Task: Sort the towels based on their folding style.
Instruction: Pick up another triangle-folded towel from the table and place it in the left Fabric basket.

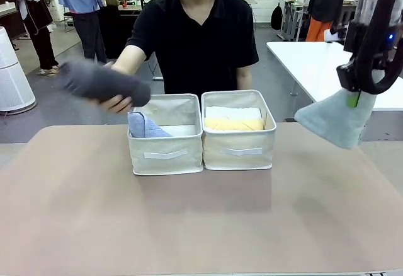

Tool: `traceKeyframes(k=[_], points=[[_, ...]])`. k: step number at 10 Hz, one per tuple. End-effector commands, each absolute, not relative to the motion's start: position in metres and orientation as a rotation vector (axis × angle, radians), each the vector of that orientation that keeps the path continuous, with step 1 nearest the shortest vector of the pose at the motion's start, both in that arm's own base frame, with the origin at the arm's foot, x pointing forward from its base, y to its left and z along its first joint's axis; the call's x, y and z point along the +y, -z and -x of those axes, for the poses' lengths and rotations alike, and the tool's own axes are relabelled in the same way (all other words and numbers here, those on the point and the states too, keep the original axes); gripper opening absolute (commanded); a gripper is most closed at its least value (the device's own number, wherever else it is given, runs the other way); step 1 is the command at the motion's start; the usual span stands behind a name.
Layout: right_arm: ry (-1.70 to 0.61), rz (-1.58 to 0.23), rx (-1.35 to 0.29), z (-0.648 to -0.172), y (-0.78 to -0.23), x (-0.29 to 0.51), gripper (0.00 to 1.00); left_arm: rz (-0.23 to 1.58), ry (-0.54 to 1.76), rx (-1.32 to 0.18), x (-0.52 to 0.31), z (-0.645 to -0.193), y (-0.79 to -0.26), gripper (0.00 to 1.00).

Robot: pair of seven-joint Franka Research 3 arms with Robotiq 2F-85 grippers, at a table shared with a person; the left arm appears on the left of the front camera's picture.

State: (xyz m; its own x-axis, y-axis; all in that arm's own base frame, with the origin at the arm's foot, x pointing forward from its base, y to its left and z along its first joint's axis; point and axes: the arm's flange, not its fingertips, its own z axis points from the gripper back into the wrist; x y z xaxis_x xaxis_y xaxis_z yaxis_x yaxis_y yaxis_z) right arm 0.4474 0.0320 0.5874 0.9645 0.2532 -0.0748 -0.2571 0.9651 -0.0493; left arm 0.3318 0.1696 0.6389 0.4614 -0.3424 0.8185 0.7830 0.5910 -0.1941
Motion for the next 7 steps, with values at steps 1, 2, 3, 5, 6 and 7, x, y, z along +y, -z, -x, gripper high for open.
traceKeyframes(k=[1, 2, 3, 5, 6, 7], points=[[-0.345, 0.034, 0.023, -0.438, -0.596, 0.047, 0.18, 0.614, 0.776, -0.836, 0.171, -0.331, -0.638, 1.0], [-0.373, 0.028, 0.006, -0.433, -0.601, 0.064, 0.18, 0.614, 0.776, -0.836, 0.171, -0.331, -0.638, 1.0], [-0.401, 0.051, 0.002, -0.427, -0.601, 0.081, 0.18, 0.614, 0.776, -0.836, 0.171, -0.331, -0.638, 1.0], [-0.306, 0.151, 0.036, -0.405, -0.592, 0.046, 0.18, 0.614, 0.776, -0.836, 0.171, -0.331, -0.638, 1.0], [-0.219, 0.11, 0.042, -0.369, -0.59, -0.017, 0.18, 0.614, 0.776, -0.836, 0.171, -0.331, -0.638, 1.0], [-0.155, 0.044, 0.007, -0.328, -0.586, -0.061, 0.18, 0.614, 0.776, -0.836, 0.171, -0.331, -0.638, 1.0]])
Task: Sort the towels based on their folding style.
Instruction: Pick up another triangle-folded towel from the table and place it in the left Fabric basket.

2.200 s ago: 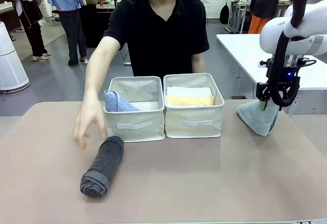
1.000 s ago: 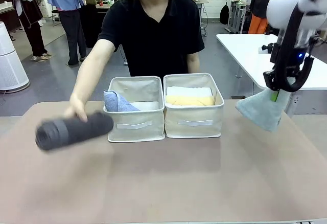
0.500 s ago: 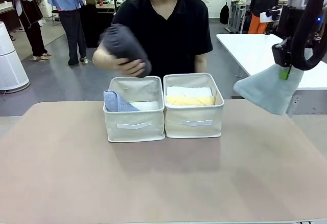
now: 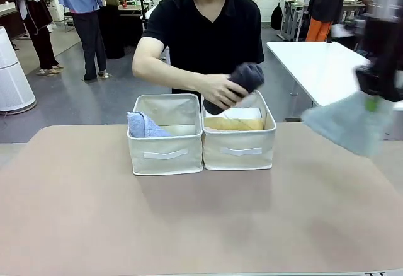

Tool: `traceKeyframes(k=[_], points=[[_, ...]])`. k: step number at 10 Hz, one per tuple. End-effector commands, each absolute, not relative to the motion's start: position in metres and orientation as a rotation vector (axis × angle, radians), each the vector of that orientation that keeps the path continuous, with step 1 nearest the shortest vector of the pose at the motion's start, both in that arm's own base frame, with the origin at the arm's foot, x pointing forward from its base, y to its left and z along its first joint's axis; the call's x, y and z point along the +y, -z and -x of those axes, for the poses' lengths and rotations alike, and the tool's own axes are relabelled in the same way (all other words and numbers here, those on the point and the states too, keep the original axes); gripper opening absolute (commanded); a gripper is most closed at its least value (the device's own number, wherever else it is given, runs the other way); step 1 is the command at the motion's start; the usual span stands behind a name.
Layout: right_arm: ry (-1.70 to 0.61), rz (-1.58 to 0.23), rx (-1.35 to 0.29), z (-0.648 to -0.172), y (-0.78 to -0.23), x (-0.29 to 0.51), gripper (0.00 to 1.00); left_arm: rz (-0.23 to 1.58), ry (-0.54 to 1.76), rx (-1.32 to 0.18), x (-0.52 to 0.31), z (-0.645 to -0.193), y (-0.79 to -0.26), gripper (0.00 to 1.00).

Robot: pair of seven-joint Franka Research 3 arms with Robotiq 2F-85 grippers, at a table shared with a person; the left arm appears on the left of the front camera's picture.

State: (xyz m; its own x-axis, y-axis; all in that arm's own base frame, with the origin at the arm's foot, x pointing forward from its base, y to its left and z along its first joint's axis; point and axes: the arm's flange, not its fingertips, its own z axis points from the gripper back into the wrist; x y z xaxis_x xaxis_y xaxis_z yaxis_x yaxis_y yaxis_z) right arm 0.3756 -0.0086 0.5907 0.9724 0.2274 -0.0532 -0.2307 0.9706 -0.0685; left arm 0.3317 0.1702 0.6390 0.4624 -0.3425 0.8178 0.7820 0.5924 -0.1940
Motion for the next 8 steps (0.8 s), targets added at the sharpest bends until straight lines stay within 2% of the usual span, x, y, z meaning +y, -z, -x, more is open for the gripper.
traceKeyframes(k=[1, 8], points=[[-0.145, 0.003, -0.061, -0.3, -0.585, -0.079, 0.18, 0.614, 0.776, -0.836, 0.171, -0.331, -0.638, 1.0], [-0.162, -0.012, -0.08, -0.293, -0.587, -0.081, 0.18, 0.614, 0.776, -0.836, 0.171, -0.331, -0.638, 1.0]])
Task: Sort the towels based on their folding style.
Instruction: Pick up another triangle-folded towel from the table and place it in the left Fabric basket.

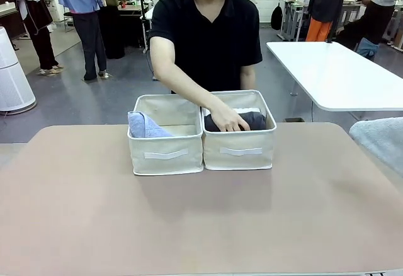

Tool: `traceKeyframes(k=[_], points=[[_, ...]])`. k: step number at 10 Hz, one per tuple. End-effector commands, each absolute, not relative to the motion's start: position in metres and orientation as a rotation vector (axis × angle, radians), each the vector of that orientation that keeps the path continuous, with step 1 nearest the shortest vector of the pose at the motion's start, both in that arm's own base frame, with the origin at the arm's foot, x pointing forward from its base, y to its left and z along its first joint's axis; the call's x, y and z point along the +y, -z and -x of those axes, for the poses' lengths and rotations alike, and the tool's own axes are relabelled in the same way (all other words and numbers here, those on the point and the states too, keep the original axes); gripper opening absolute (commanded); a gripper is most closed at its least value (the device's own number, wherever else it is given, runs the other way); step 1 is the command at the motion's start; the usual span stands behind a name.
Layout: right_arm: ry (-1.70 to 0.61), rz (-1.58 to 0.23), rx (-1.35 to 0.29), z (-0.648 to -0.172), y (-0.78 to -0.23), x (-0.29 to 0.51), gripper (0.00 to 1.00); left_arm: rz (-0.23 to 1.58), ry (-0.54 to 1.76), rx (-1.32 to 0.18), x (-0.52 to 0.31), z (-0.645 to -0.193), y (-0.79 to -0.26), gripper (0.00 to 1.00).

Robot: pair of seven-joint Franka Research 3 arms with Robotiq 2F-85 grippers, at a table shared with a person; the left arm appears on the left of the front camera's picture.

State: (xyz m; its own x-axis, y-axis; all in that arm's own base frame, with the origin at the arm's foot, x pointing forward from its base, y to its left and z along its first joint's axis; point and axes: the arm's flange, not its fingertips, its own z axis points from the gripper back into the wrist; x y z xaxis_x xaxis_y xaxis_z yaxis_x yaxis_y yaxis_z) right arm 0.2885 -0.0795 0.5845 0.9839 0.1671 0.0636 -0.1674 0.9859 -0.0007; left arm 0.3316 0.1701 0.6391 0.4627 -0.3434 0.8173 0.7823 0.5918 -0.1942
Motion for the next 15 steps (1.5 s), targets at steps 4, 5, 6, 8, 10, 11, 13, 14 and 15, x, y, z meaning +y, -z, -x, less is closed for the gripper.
traceKeyframes(k=[4, 5, 6, 8, 10, 11, 13, 14, 15], points=[[-0.212, -0.009, -0.095, -0.314, -0.608, -0.056, 0.18, 0.614, 0.776, -0.836, 0.171, -0.331, -0.638, 1.0], [-0.246, -0.006, -0.102, -0.323, -0.617, -0.039, 0.18, 0.614, 0.776, -0.836, 0.171, -0.331, -0.638, 1.0], [-0.275, 0.006, -0.09, -0.335, -0.623, -0.022, 0.18, 0.614, 0.776, -0.836, 0.171, -0.331, -0.638, 1.0], [-0.345, 0.021, -0.05, -0.362, -0.631, 0.02, 0.18, 0.614, 0.776, -0.836, 0.171, -0.331, -0.638, 1.0], [-0.371, 0.045, -0.013, -0.389, -0.635, 0.056, 0.18, 0.614, 0.776, -0.836, 0.171, -0.331, -0.638, 1.0], [-0.371, 0.03, 0.002, -0.403, -0.636, 0.067, 0.18, 0.614, 0.776, -0.836, 0.171, -0.331, -0.638, 1.0], [-0.411, -0.003, 0.02, -0.42, -0.627, 0.067, 0.18, 0.614, 0.776, -0.836, 0.171, -0.331, -0.638, 1.0], [-0.406, 0.039, -0.014, -0.404, -0.623, 0.072, 0.18, 0.614, 0.776, -0.836, 0.171, -0.331, -0.638, 1.0], [-0.406, 0.039, -0.014, -0.404, -0.623, 0.072, 0.18, 0.614, 0.776, -0.836, 0.171, -0.331, -0.638, 1.0]])
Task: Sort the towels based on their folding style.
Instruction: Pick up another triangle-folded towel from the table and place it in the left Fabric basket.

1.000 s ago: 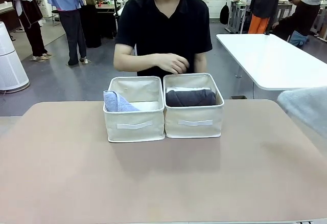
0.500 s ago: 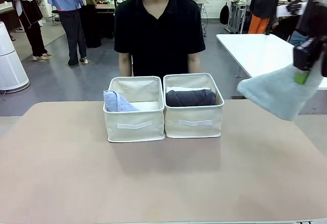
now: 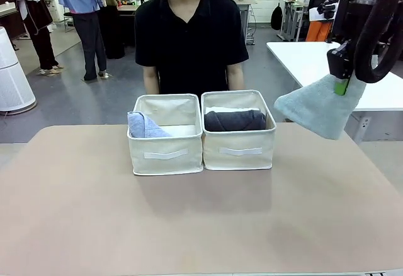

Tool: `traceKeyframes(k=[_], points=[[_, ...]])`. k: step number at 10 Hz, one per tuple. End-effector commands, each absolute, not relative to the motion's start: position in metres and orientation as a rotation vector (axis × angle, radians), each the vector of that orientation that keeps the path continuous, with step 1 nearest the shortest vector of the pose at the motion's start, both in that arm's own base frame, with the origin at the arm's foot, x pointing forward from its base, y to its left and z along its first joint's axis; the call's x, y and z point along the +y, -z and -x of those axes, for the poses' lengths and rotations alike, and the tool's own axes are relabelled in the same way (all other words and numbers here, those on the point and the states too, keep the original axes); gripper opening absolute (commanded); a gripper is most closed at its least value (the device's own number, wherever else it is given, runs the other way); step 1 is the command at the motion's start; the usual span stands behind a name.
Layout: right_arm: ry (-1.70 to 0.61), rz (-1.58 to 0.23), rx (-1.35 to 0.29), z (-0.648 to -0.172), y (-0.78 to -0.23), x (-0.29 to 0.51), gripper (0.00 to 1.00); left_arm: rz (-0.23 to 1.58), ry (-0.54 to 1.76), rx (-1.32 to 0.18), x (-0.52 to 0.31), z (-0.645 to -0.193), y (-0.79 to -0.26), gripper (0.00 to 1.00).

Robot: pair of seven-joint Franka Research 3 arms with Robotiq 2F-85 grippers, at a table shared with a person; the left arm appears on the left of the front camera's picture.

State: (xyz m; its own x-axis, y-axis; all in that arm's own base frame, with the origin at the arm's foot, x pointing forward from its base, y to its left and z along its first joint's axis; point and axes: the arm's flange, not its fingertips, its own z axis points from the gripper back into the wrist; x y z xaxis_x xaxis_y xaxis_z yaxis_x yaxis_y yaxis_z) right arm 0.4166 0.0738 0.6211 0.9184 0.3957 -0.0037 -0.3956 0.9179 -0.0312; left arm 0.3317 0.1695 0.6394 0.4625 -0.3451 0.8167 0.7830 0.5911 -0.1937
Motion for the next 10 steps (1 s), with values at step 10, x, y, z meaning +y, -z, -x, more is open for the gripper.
traceKeyframes(k=[10], points=[[-0.898, 0.27, -0.167, -0.441, -0.72, 0.248, 0.24, 0.614, 0.776, -0.836, 0.171, -0.331, -0.638, 1.0]])
